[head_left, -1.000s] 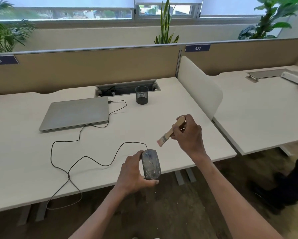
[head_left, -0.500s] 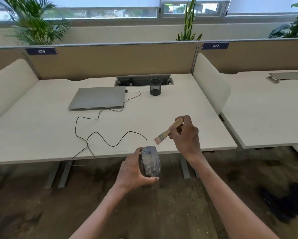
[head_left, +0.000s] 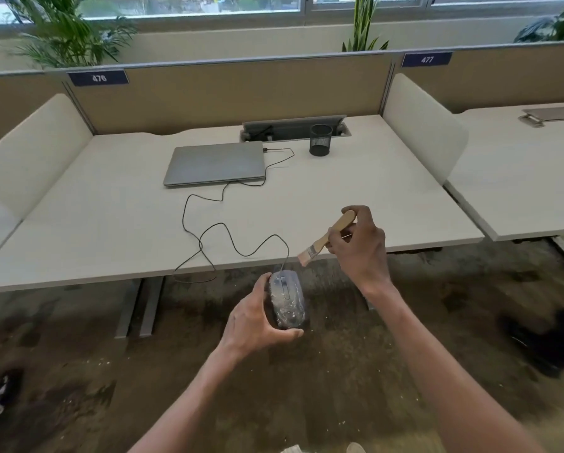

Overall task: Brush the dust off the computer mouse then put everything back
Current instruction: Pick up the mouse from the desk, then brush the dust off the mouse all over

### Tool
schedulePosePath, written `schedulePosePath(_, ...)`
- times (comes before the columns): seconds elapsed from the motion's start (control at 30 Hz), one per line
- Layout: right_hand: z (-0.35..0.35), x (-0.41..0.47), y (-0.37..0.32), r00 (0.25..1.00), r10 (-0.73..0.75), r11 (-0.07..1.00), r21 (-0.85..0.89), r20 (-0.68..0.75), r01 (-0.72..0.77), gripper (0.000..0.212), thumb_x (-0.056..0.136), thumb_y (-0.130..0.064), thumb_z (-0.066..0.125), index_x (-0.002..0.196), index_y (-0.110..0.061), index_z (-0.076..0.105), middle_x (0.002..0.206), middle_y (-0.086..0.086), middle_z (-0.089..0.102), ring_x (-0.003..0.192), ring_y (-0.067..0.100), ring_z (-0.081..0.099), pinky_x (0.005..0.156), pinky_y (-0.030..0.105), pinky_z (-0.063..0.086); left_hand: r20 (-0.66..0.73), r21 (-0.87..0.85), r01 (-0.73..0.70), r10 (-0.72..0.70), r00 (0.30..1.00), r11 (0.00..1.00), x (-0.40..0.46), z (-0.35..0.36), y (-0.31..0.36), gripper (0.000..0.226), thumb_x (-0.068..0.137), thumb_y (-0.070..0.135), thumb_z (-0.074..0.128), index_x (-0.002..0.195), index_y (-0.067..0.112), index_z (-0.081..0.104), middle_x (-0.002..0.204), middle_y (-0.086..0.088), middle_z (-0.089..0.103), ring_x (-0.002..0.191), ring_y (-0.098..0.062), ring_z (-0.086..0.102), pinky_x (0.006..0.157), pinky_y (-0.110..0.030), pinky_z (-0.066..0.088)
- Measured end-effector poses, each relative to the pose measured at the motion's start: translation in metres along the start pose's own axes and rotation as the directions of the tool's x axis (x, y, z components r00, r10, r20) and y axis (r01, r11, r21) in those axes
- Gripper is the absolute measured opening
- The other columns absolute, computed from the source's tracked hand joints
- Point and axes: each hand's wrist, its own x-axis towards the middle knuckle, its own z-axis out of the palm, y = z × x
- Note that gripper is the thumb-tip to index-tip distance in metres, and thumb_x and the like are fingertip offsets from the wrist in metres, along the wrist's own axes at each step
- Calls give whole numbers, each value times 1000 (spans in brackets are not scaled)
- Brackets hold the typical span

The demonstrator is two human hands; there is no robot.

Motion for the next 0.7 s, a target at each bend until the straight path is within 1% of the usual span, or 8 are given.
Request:
schedulePosePath(0.07, 13, -11, -8, 1000, 5, 1000, -11, -1, -5, 38, 94, -14, 67, 127, -12, 49, 95, 0, 62, 81, 22, 75, 70, 33, 65, 7, 7, -4, 4, 1000, 1000, -6, -9, -12, 127, 50, 77, 82, 152, 27, 25, 139, -4, 63, 121, -18, 64, 100, -30, 49)
schedulePosePath(0.2, 25, -22, -17, 1000, -20, 999, -26, 9, 20, 38, 95, -14, 66, 128, -12, 48, 96, 3, 64, 80, 22, 74, 66, 36, 65, 4, 26, -1, 1, 1000, 1000, -14, -15, -20, 128, 50, 74, 83, 154, 27, 25, 137, -4, 65, 119, -20, 65, 102, -39, 52)
schedulePosePath(0.3, 27, -19, -18, 999, -37, 999, -26, 34, 38, 41, 95, -12, 66, 131, -11, 47, 94, 2, 65, 77, 20, 74, 66, 28, 64, -14, 38, 3, -3, 1000, 999, -12, -10, -20, 125, 50, 74, 83, 152, 29, 26, 133, -1, 67, 114, -19, 68, 99, -41, 57)
schedulePosePath(0.37, 25, -12, -17, 997, -59, 998, -30, 54, 61, 44, 94, -10, 67, 133, -9, 46, 91, 1, 64, 75, 19, 74, 64, 22, 62, -29, 40, 9, -7, 1000, 999, -11, -4, -14, 125, 51, 73, 83, 152, 29, 25, 131, -2, 69, 110, -18, 70, 96, -39, 58)
schedulePosePath(0.4, 23, -9, -17, 996, -66, 997, -32, 66, 68, 45, 93, -9, 67, 133, -8, 46, 89, 1, 64, 74, 19, 74, 64, 22, 62, -35, 35, 8, -7, 999, 999, -11, 1, -10, 125, 50, 74, 83, 152, 29, 25, 130, -2, 69, 109, -17, 70, 95, -37, 58)
schedulePosePath(0.5, 20, 0, -15, 991, -80, 995, -52, 110, 86, 46, 92, -7, 67, 132, -6, 46, 83, 2, 64, 71, 21, 74, 63, 31, 64, -66, 32, 22, -20, 998, 999, -11, 15, 1, 127, 48, 77, 80, 151, 32, 23, 127, -1, 71, 106, -16, 71, 90, -33, 57)
schedulePosePath(0.57, 20, 4, -13, 987, -83, 992, -85, 138, 96, 46, 91, -7, 67, 132, -6, 46, 84, 6, 65, 71, 23, 73, 63, 35, 64, -89, 34, 24, -21, 996, 999, -10, 22, 7, 127, 47, 78, 79, 151, 33, 23, 124, 0, 72, 102, -15, 72, 87, -30, 57)
schedulePosePath(0.7, 23, 4, -9, 977, -95, 985, -122, 192, 120, 47, 90, -7, 67, 133, -5, 46, 86, 9, 67, 73, 24, 71, 68, 38, 63, -115, 24, 43, -40, 993, 999, -9, 30, 14, 128, 47, 79, 78, 152, 31, 22, 125, -1, 71, 104, -14, 70, 89, -33, 57)
